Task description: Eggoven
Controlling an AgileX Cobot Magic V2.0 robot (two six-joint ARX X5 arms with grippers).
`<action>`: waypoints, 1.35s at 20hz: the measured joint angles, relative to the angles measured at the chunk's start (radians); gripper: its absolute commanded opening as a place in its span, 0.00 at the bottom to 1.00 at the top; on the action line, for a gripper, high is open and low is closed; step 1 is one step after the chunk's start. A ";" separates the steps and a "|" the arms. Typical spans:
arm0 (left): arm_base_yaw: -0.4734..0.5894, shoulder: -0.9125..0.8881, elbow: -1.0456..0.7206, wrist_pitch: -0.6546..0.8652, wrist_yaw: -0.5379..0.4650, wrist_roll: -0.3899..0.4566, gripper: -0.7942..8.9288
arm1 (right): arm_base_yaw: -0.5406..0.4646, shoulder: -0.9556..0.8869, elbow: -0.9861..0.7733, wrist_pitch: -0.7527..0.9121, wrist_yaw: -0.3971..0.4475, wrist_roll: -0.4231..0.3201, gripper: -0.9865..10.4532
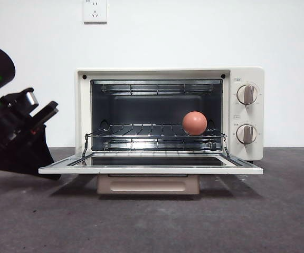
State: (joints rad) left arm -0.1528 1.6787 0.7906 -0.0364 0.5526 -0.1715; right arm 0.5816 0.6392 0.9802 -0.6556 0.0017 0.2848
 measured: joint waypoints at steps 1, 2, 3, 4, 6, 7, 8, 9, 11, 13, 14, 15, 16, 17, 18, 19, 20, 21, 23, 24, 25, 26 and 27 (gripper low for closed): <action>-0.001 0.008 0.000 0.000 0.000 -0.001 0.09 | 0.000 0.000 0.000 0.000 0.003 0.000 0.34; -0.003 0.013 0.000 0.000 0.009 -0.003 0.09 | 0.000 0.000 0.000 -0.003 0.013 0.000 0.34; -0.006 0.016 0.000 0.004 0.033 -0.004 0.09 | 0.000 0.000 0.000 -0.006 0.026 0.000 0.34; -0.009 0.018 0.000 0.005 0.063 -0.004 0.09 | 0.000 0.000 0.000 -0.008 0.028 -0.001 0.34; -0.004 0.023 0.000 0.004 0.105 -0.005 0.09 | 0.000 0.000 0.000 -0.008 0.029 -0.001 0.34; -0.002 0.024 -0.002 0.003 0.119 -0.005 0.09 | 0.000 0.000 0.000 -0.008 0.028 -0.001 0.34; 0.000 0.024 -0.003 0.003 0.132 -0.007 0.09 | 0.000 0.000 0.000 -0.008 0.029 -0.001 0.34; 0.002 0.024 -0.003 0.004 0.143 -0.013 0.09 | 0.000 0.000 0.000 -0.008 0.029 -0.001 0.34; 0.011 0.025 -0.008 0.023 0.175 -0.037 0.09 | 0.000 0.000 0.000 -0.011 0.028 -0.001 0.34; 0.024 0.027 -0.013 0.080 0.223 -0.084 0.09 | 0.000 0.000 0.000 -0.013 0.029 -0.001 0.34; 0.029 0.028 -0.013 0.123 0.240 -0.114 0.09 | 0.000 0.000 0.000 -0.014 0.028 0.000 0.34; 0.035 0.029 -0.013 0.172 0.256 -0.150 0.09 | 0.000 0.000 0.000 -0.015 0.029 0.000 0.34; 0.039 0.029 -0.013 0.214 0.266 -0.183 0.09 | 0.000 0.000 0.000 -0.017 0.029 0.000 0.34; 0.040 0.029 -0.013 0.267 0.275 -0.224 0.09 | 0.000 0.000 0.000 -0.021 0.029 0.000 0.34; 0.040 0.029 -0.013 0.314 0.286 -0.257 0.09 | 0.000 0.000 0.000 -0.024 0.029 0.000 0.34; 0.039 0.029 -0.013 0.394 0.298 -0.301 0.09 | 0.000 0.000 0.000 -0.030 0.028 0.000 0.34; 0.039 0.029 -0.012 0.470 0.305 -0.337 0.09 | 0.000 0.000 0.000 -0.038 0.029 0.000 0.34; 0.037 0.029 -0.010 0.551 0.306 -0.380 0.09 | 0.000 0.000 0.000 -0.045 0.029 0.000 0.34; 0.037 0.029 -0.010 0.685 0.282 -0.460 0.09 | 0.000 0.000 0.000 -0.058 0.029 0.000 0.34; 0.037 0.029 -0.010 0.732 0.281 -0.494 0.09 | 0.000 0.000 0.000 -0.065 0.028 0.000 0.34; 0.037 0.029 -0.009 0.764 0.280 -0.531 0.09 | 0.000 0.000 0.000 -0.068 0.028 0.000 0.34; 0.037 0.029 -0.009 0.775 0.280 -0.553 0.09 | 0.000 0.000 0.000 -0.068 0.028 0.000 0.34; 0.037 0.029 -0.009 0.774 0.280 -0.570 0.09 | 0.000 0.000 0.000 -0.070 0.028 0.000 0.34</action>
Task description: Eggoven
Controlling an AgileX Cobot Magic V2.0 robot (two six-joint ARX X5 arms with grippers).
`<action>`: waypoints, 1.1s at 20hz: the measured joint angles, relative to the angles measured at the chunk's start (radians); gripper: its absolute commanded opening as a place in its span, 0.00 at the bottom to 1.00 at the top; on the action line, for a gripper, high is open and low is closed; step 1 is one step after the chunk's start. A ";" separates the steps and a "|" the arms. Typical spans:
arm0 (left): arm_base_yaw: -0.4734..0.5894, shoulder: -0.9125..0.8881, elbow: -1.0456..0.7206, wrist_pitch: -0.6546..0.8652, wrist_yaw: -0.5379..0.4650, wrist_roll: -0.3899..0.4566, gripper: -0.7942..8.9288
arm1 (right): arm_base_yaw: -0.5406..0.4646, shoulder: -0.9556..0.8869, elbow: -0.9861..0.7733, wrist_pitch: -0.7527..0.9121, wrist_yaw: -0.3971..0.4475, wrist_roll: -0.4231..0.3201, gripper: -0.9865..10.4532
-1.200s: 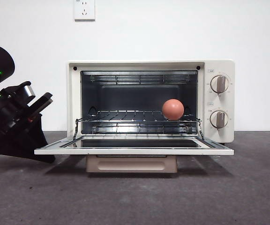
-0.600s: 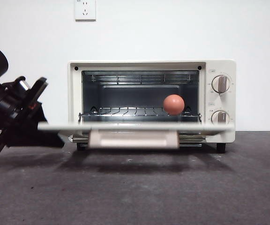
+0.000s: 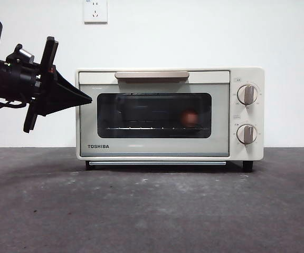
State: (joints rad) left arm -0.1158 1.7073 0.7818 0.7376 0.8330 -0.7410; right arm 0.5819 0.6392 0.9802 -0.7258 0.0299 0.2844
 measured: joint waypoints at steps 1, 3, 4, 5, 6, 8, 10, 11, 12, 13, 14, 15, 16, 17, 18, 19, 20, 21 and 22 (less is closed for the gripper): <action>0.000 0.000 0.000 -0.001 0.000 -0.008 0.09 | 0.000 0.000 0.000 -0.001 0.000 0.000 0.34; 0.000 -0.005 0.000 -0.002 0.001 -0.016 0.09 | 0.000 0.000 0.000 -0.002 0.000 0.000 0.34; -0.003 -0.012 0.000 -0.009 0.001 -0.019 0.09 | 0.000 0.000 0.000 -0.005 0.000 0.000 0.34; -0.004 -0.019 0.000 -0.015 0.001 -0.021 0.09 | 0.000 0.000 0.000 -0.008 0.000 0.000 0.34; -0.008 -0.035 0.000 -0.028 0.001 -0.021 0.09 | 0.000 0.000 0.000 -0.014 0.000 0.000 0.34; -0.019 -0.074 0.000 -0.060 0.001 -0.019 0.09 | 0.000 0.000 0.000 -0.029 0.000 0.000 0.34; -0.030 -0.127 0.000 -0.114 0.000 0.000 0.09 | 0.000 0.000 0.000 -0.037 0.000 -0.001 0.33; -0.035 -0.152 0.000 -0.144 -0.006 0.014 0.09 | 0.000 0.000 0.000 -0.037 0.000 -0.005 0.32; -0.043 -0.189 0.000 -0.194 -0.027 0.039 0.09 | 0.000 0.000 0.000 -0.038 0.000 -0.012 0.32; -0.049 -0.217 0.000 -0.237 -0.043 0.061 0.09 | 0.000 0.000 0.000 -0.037 0.000 -0.019 0.31; -0.055 -0.245 0.000 -0.286 -0.062 0.085 0.09 | 0.000 0.000 0.000 -0.037 0.000 -0.023 0.31; -0.065 -0.285 0.000 -0.355 -0.095 0.123 0.09 | 0.000 0.000 0.000 -0.035 0.000 -0.028 0.31; -0.073 -0.317 0.000 -0.412 -0.121 0.154 0.09 | 0.000 0.000 -0.002 -0.029 0.000 -0.033 0.31; -0.083 -0.350 0.000 -0.468 -0.149 0.187 0.09 | 0.000 0.000 -0.005 -0.022 0.000 -0.036 0.31; -0.093 -0.388 0.000 -0.531 -0.181 0.225 0.09 | 0.000 0.000 -0.011 -0.009 0.000 -0.041 0.31; -0.105 -0.427 0.000 -0.593 -0.212 0.266 0.09 | 0.000 0.000 -0.022 0.009 0.000 -0.044 0.31; -0.117 -0.461 0.000 -0.643 -0.241 0.299 0.09 | 0.000 0.000 -0.035 0.027 0.000 -0.046 0.31; -0.131 -0.505 0.000 -0.704 -0.276 0.342 0.09 | 0.000 -0.001 -0.060 0.058 0.000 -0.047 0.30; -0.142 -0.538 0.000 -0.743 -0.298 0.370 0.09 | 0.000 -0.002 -0.084 0.085 0.000 -0.048 0.28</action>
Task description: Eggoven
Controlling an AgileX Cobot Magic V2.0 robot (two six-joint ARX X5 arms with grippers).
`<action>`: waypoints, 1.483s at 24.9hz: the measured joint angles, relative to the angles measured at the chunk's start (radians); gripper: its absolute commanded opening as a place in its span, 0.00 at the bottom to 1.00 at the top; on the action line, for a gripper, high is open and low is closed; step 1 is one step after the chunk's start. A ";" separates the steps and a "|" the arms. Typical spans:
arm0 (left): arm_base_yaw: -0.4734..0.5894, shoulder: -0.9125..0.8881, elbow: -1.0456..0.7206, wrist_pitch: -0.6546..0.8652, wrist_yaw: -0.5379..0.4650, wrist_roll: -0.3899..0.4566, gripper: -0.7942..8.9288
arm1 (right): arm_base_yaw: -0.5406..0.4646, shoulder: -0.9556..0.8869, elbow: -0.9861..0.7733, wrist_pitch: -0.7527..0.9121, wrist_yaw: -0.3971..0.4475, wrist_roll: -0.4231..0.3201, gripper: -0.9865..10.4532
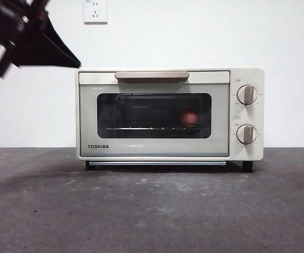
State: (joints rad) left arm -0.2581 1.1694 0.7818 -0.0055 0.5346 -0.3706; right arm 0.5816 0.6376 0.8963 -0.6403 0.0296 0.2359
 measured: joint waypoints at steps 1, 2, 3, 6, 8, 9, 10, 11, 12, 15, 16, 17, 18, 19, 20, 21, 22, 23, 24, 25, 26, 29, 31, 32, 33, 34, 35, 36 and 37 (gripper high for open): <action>-0.010 -0.031 0.000 -0.033 -0.021 0.024 0.09 | 0.000 -0.001 -0.027 0.031 0.000 0.000 0.26; -0.022 -0.071 0.000 -0.072 -0.042 0.051 0.09 | 0.000 -0.001 -0.068 0.075 -0.003 -0.001 0.24; -0.029 -0.100 0.000 -0.095 -0.053 0.068 0.09 | 0.000 0.000 -0.101 0.112 -0.003 -0.001 0.22; -0.047 -0.186 0.000 -0.148 -0.098 0.099 0.09 | 0.000 0.005 -0.216 0.253 -0.004 -0.001 0.14; -0.057 -0.243 0.000 -0.187 -0.148 0.119 0.09 | 0.000 0.006 -0.291 0.370 -0.005 -0.002 0.09; -0.062 -0.266 0.000 -0.204 -0.171 0.125 0.09 | 0.000 0.006 -0.320 0.424 -0.005 -0.002 0.09; -0.066 -0.286 0.000 -0.220 -0.189 0.130 0.09 | 0.000 0.006 -0.346 0.476 -0.006 -0.003 0.09; -0.071 -0.310 0.000 -0.240 -0.200 0.139 0.09 | 0.000 0.006 -0.377 0.542 -0.006 -0.003 0.09; -0.074 -0.326 0.000 -0.253 -0.203 0.146 0.09 | 0.000 0.005 -0.396 0.583 -0.006 -0.003 0.09; -0.080 -0.371 -0.002 -0.272 -0.220 0.161 0.09 | 0.000 0.005 -0.449 0.665 -0.006 -0.003 0.09; -0.080 -0.384 -0.006 -0.270 -0.222 0.164 0.09 | 0.000 0.004 -0.460 0.673 -0.006 -0.003 0.09; -0.080 -0.402 -0.018 -0.264 -0.224 0.169 0.09 | 0.000 0.004 -0.473 0.679 -0.006 -0.003 0.09; -0.080 -0.415 -0.031 -0.259 -0.225 0.171 0.09 | 0.000 0.005 -0.483 0.690 -0.006 -0.003 0.09; -0.080 -0.427 -0.046 -0.257 -0.225 0.171 0.09 | 0.000 0.004 -0.491 0.697 -0.006 -0.004 0.09; -0.080 -0.440 -0.069 -0.258 -0.225 0.172 0.09 | 0.000 0.004 -0.497 0.702 -0.005 -0.004 0.09; -0.080 -0.446 -0.086 -0.260 -0.225 0.172 0.09 | 0.000 0.004 -0.498 0.703 0.000 -0.004 0.09; -0.080 -0.450 -0.103 -0.262 -0.225 0.173 0.09 | 0.000 0.004 -0.498 0.705 0.005 -0.004 0.09; -0.080 -0.450 -0.119 -0.269 -0.225 0.174 0.09 | 0.000 0.004 -0.498 0.708 0.017 -0.004 0.09; -0.080 -0.449 -0.124 -0.277 -0.225 0.174 0.09 | 0.000 0.004 -0.498 0.710 0.019 -0.004 0.09; -0.080 -0.449 -0.127 -0.283 -0.225 0.174 0.09 | 0.000 0.004 -0.498 0.711 0.020 -0.004 0.09; -0.080 -0.449 -0.127 -0.280 -0.225 0.174 0.09 | 0.000 0.004 -0.498 0.711 0.022 -0.004 0.09; -0.080 -0.451 -0.127 -0.274 -0.225 0.174 0.09 | 0.000 0.004 -0.498 0.711 0.023 -0.004 0.09; -0.080 -0.451 -0.127 -0.276 -0.225 0.174 0.09 | 0.000 0.004 -0.498 0.711 0.023 -0.004 0.09; -0.080 -0.451 -0.127 -0.276 -0.225 0.174 0.09 | 0.000 0.004 -0.498 0.711 0.023 -0.004 0.09; -0.080 -0.451 -0.127 -0.275 -0.225 0.174 0.09 | 0.000 0.004 -0.498 0.711 0.023 -0.004 0.09; -0.080 -0.451 -0.127 -0.275 -0.225 0.174 0.09 | 0.000 0.004 -0.498 0.711 0.023 -0.004 0.09; -0.080 -0.451 -0.127 -0.275 -0.225 0.174 0.09 | 0.000 0.004 -0.498 0.711 0.023 -0.004 0.09; -0.080 -0.451 -0.127 -0.275 -0.225 0.174 0.09 | 0.000 0.004 -0.498 0.711 0.023 -0.004 0.09; -0.080 -0.451 -0.127 -0.275 -0.225 0.174 0.09 | 0.000 0.004 -0.498 0.711 0.023 -0.004 0.09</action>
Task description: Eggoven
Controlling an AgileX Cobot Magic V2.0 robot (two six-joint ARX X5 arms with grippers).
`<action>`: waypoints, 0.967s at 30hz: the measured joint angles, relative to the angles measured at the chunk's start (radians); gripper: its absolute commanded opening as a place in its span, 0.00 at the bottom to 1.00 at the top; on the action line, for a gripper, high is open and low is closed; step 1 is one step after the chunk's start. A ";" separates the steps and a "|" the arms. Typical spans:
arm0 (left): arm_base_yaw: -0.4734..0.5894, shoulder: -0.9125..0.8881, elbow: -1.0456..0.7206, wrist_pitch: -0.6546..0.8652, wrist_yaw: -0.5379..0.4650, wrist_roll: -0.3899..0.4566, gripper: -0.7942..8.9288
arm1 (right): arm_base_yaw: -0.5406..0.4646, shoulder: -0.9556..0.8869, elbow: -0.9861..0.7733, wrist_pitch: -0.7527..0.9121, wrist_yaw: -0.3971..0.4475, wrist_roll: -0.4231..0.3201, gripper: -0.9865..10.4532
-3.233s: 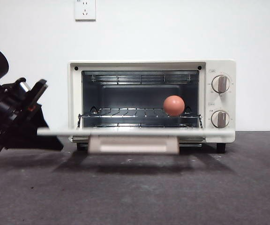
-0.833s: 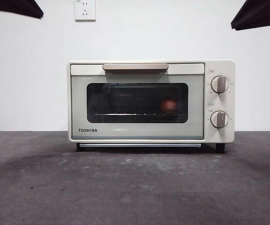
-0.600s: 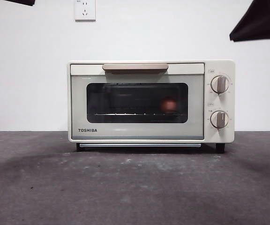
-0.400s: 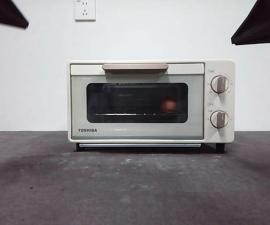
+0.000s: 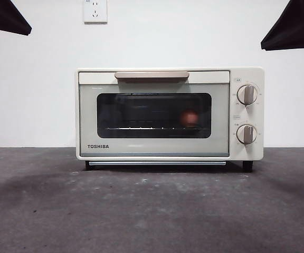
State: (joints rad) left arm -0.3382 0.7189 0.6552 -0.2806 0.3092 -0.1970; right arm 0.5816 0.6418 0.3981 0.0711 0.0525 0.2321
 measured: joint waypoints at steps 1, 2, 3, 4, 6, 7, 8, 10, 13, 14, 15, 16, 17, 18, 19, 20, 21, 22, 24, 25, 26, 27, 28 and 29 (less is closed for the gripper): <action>0.000 0.000 0.000 0.000 0.000 0.000 0.09 | 0.000 0.000 0.000 0.000 0.000 0.000 0.09; 0.000 0.000 0.000 0.000 0.000 0.000 0.09 | 0.000 0.000 0.000 0.000 0.000 0.000 0.09; 0.000 0.000 0.000 0.000 0.000 0.000 0.09 | 0.000 0.000 0.000 0.000 0.000 0.000 0.09; 0.000 0.000 0.000 0.000 0.000 0.000 0.09 | 0.000 0.000 0.000 0.000 0.000 0.000 0.09; 0.000 0.000 0.000 0.000 0.000 0.000 0.09 | 0.000 0.000 0.000 0.000 0.000 0.000 0.09; 0.000 0.000 0.000 0.000 0.000 0.000 0.09 | 0.000 0.000 0.000 0.000 0.000 0.000 0.09; 0.000 0.000 0.000 0.000 0.000 0.000 0.09 | 0.000 0.000 0.000 0.000 0.000 0.000 0.09; 0.000 0.000 0.000 0.000 0.000 0.006 0.09 | 0.000 0.000 0.000 0.000 0.000 0.000 0.09; 0.007 -0.012 0.000 -0.001 -0.019 0.073 0.09 | 0.000 0.000 0.000 0.000 0.000 0.000 0.09; 0.018 -0.026 0.000 0.001 -0.042 0.105 0.09 | 0.000 0.000 0.000 0.000 0.000 0.000 0.09; 0.031 -0.043 -0.003 0.012 -0.068 0.131 0.09 | 0.000 0.000 0.000 0.000 0.000 0.000 0.09; 0.053 -0.068 -0.010 0.039 -0.100 0.156 0.09 | 0.000 0.000 0.000 0.000 0.000 0.000 0.09; 0.078 -0.095 -0.021 0.060 -0.119 0.174 0.09 | 0.000 0.000 0.000 0.000 0.000 0.000 0.09; 0.106 -0.127 -0.039 0.089 -0.125 0.191 0.09 | 0.000 0.000 0.000 0.000 0.000 0.000 0.09; 0.128 -0.155 -0.059 0.108 -0.128 0.206 0.09 | 0.000 0.000 0.000 0.000 0.000 0.000 0.09; 0.151 -0.188 -0.088 0.132 -0.129 0.220 0.09 | 0.000 0.000 0.000 0.000 0.000 0.000 0.09; 0.171 -0.220 -0.117 0.151 -0.132 0.235 0.09 | 0.000 0.000 0.000 0.000 0.000 0.000 0.09; 0.193 -0.256 -0.151 0.173 -0.138 0.250 0.09 | 0.000 0.000 0.000 0.000 0.000 0.000 0.09; 0.230 -0.324 -0.219 0.213 -0.169 0.271 0.09 | 0.000 0.000 0.000 0.000 0.000 0.000 0.09; 0.245 -0.360 -0.254 0.227 -0.188 0.280 0.09 | 0.000 0.000 0.000 0.000 0.000 0.000 0.09; 0.258 -0.399 -0.293 0.237 -0.201 0.286 0.09 | 0.000 0.000 0.000 0.000 0.000 0.000 0.09; 0.266 -0.433 -0.325 0.240 -0.206 0.289 0.09 | 0.000 0.000 0.000 0.000 0.000 0.000 0.09; 0.272 -0.471 -0.360 0.240 -0.206 0.290 0.09 | 0.000 0.000 0.000 0.000 0.000 0.000 0.09; 0.277 -0.509 -0.395 0.238 -0.206 0.292 0.09 | 0.000 0.000 0.000 0.000 0.000 0.000 0.09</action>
State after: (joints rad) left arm -0.0608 0.2104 0.2604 -0.0422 0.1032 0.0948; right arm 0.5816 0.6418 0.3981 0.0715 0.0525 0.2321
